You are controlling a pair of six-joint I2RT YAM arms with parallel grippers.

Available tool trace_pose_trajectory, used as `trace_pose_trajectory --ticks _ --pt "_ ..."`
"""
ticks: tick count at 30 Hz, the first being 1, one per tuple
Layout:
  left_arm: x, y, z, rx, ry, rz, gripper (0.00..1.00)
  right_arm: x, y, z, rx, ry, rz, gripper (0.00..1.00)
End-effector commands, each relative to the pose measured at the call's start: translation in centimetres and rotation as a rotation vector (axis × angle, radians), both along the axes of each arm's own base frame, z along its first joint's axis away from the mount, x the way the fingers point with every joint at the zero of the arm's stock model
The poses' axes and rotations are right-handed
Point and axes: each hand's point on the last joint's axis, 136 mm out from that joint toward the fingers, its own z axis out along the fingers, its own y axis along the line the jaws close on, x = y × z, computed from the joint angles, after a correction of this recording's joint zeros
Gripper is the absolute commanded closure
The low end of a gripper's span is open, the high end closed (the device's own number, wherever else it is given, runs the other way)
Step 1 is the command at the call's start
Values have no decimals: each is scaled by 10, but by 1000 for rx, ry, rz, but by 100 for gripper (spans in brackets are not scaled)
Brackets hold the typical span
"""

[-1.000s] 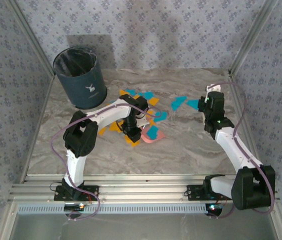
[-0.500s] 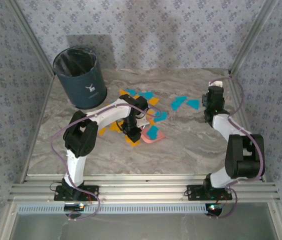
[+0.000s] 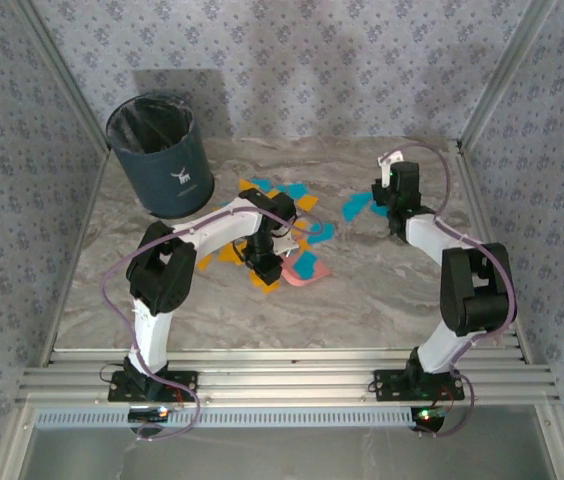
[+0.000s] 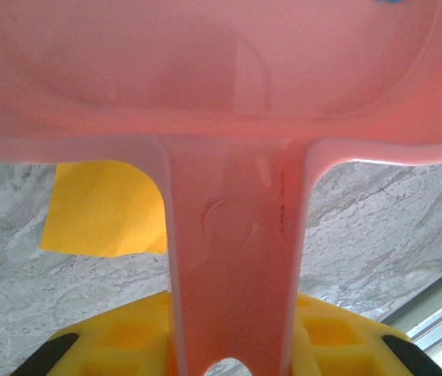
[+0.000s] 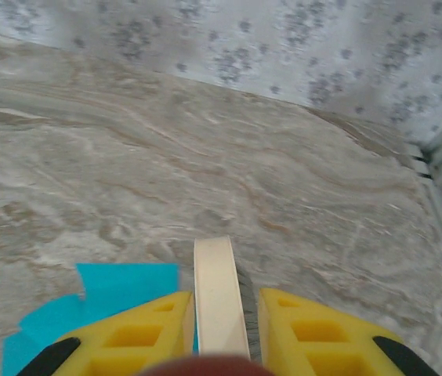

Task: Sweep away the paper scraps from the table

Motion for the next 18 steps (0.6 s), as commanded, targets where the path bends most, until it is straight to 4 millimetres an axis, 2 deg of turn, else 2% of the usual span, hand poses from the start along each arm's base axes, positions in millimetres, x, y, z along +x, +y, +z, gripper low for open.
trace_pose_trajectory --ticks 1,9,18 --pt "-8 4 5 9 7 -26 100 -11 27 -3 18 31 125 100" --pt "-8 4 6 9 2 -25 100 -55 59 -18 24 137 254 100" --pt "-7 5 6 11 1 -22 100 -90 86 -10 48 171 304 100"
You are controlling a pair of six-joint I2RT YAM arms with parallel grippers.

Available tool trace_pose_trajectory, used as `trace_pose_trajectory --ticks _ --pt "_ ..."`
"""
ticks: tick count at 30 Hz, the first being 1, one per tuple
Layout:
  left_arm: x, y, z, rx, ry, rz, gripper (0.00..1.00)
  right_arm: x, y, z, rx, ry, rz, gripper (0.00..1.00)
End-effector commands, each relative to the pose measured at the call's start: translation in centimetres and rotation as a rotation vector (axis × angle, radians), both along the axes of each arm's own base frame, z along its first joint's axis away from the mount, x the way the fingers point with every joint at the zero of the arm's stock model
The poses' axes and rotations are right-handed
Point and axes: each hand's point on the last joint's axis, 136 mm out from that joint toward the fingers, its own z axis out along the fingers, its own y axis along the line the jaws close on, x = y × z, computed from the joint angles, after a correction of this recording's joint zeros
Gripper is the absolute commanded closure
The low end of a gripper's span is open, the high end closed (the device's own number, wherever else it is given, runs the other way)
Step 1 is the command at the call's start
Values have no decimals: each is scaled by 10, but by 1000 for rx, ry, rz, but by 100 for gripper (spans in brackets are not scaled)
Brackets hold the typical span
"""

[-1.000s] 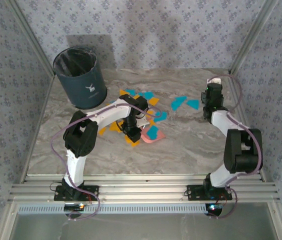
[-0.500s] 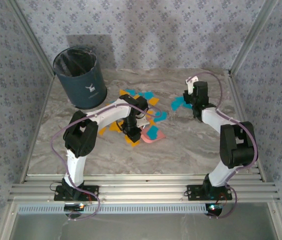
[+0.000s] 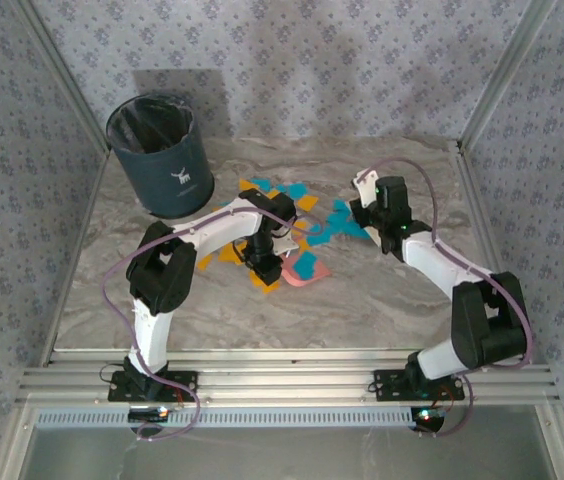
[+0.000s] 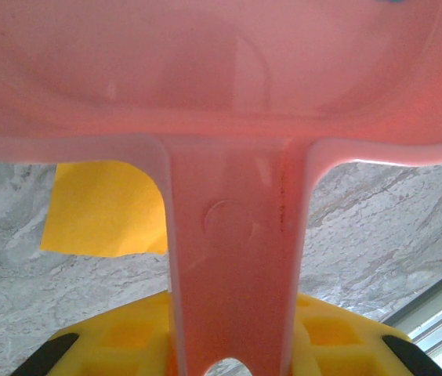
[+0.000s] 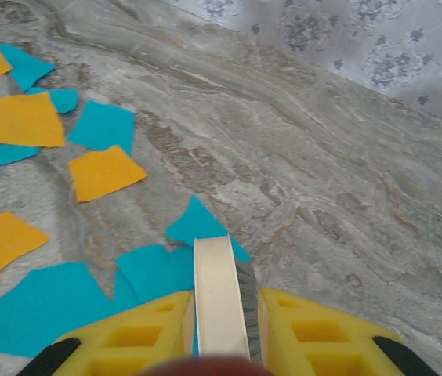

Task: Sweep away the paper scraps from the table

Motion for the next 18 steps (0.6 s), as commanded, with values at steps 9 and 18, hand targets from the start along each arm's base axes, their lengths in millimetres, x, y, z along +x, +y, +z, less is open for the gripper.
trace_pose_trajectory --ticks 9,18 --pt "-7 4 6 9 3 -18 100 -43 19 -17 61 141 -31 100" --pt "-6 3 6 10 -1 -16 100 -67 41 -11 118 167 24 100"
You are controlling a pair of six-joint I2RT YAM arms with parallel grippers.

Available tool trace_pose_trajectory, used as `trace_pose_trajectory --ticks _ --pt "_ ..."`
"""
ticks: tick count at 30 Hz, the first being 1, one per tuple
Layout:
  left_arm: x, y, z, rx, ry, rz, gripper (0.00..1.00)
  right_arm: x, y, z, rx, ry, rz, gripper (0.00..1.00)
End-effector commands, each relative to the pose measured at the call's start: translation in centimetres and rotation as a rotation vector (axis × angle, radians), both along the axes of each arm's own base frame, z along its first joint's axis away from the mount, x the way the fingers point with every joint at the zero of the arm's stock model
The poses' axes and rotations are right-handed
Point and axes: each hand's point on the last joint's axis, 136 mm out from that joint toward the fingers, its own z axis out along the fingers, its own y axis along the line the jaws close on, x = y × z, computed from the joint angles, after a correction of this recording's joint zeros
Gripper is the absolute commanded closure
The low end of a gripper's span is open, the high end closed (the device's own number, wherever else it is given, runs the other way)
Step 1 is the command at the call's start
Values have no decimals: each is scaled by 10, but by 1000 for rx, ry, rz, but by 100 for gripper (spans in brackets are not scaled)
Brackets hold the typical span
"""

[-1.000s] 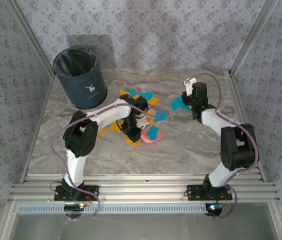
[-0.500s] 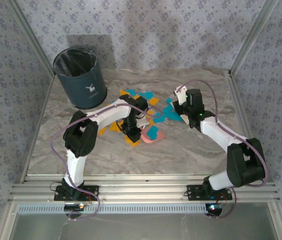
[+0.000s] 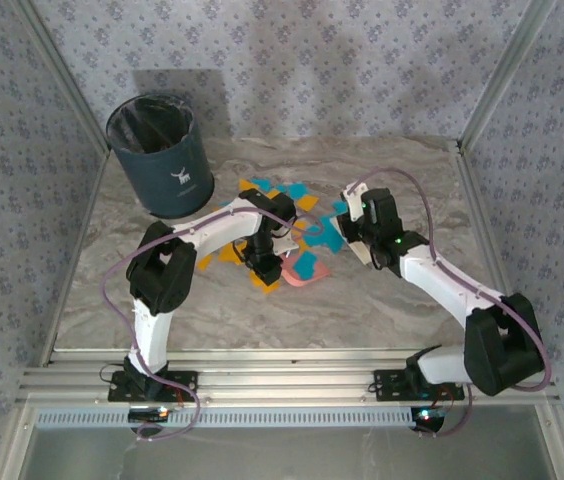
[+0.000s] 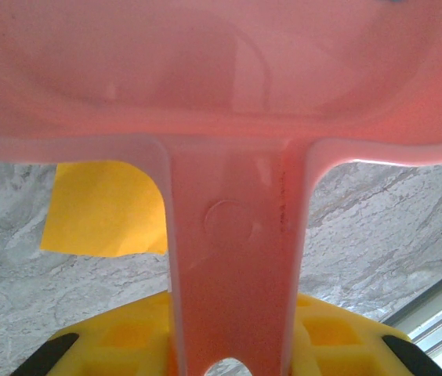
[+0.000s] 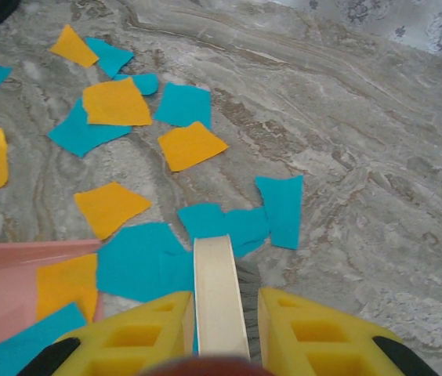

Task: Sweep away the paper scraps from the table

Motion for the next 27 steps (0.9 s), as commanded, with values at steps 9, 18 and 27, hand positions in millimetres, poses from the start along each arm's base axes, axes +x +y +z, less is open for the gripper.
trace_pose_trajectory --ticks 9,18,27 --pt "-3 5 3 25 -14 -11 100 -48 29 0 101 110 152 100" --pt "-3 4 3 19 -11 -11 100 -54 28 27 166 43 153 100" --pt "-3 2 0 11 -25 -29 100 -32 -24 44 108 -109 -152 100"
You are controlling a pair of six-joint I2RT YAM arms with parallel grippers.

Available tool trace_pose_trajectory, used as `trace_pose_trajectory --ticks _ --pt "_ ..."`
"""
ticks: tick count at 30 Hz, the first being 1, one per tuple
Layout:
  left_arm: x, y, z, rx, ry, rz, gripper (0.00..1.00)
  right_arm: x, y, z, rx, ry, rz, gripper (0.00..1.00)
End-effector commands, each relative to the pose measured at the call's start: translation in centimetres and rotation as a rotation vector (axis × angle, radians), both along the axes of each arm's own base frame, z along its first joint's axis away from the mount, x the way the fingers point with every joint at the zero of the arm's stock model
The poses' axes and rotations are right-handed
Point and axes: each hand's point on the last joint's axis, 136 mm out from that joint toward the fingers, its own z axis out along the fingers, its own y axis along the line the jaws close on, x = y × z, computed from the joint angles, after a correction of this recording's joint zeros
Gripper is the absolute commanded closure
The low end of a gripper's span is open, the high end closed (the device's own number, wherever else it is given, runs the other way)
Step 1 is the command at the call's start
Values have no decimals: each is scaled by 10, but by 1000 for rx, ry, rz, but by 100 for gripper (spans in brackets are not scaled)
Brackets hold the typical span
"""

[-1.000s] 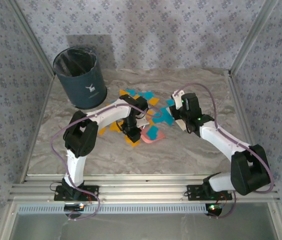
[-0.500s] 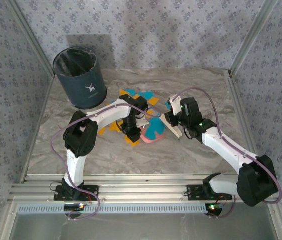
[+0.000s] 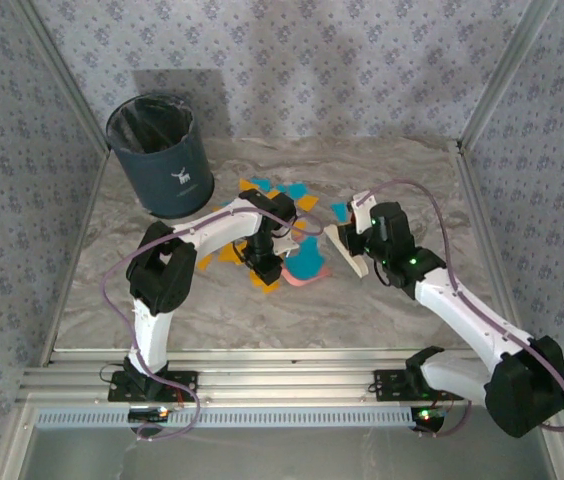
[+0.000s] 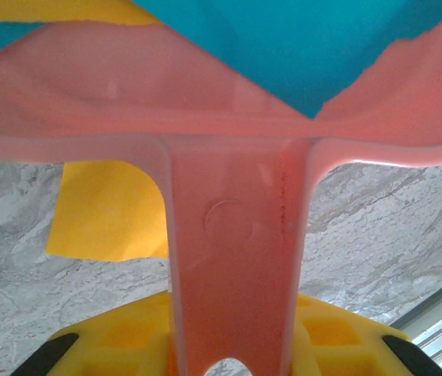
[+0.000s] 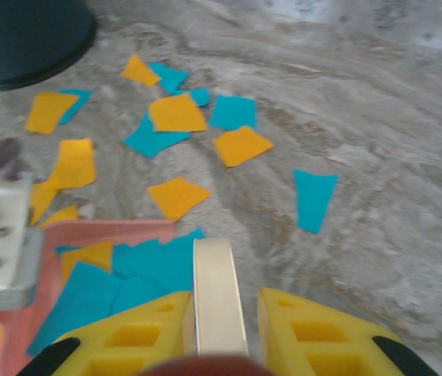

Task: Sweep away the paper scraps from the table

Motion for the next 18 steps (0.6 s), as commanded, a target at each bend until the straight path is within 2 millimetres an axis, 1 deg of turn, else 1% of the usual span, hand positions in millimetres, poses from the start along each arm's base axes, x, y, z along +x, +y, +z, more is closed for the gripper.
trace_pose_trajectory --ticks 1,5,8,13,15,18 --pt "-5 2 2 9 -14 -33 100 12 -26 13 6 -65 -172 100" --pt "-3 1 0 -6 -35 -53 100 20 -35 10 14 -66 -206 100" --pt "-1 0 -3 -3 -47 -58 100 30 -43 11 16 -64 -238 100" --pt "1 1 -8 16 -58 -67 100 52 -58 18 -7 -88 -281 100" --pt "1 1 -10 18 -59 -67 100 60 -59 19 -13 -75 -282 100" --pt "2 0 -11 17 -64 -76 100 67 -48 17 -5 -58 -222 100"
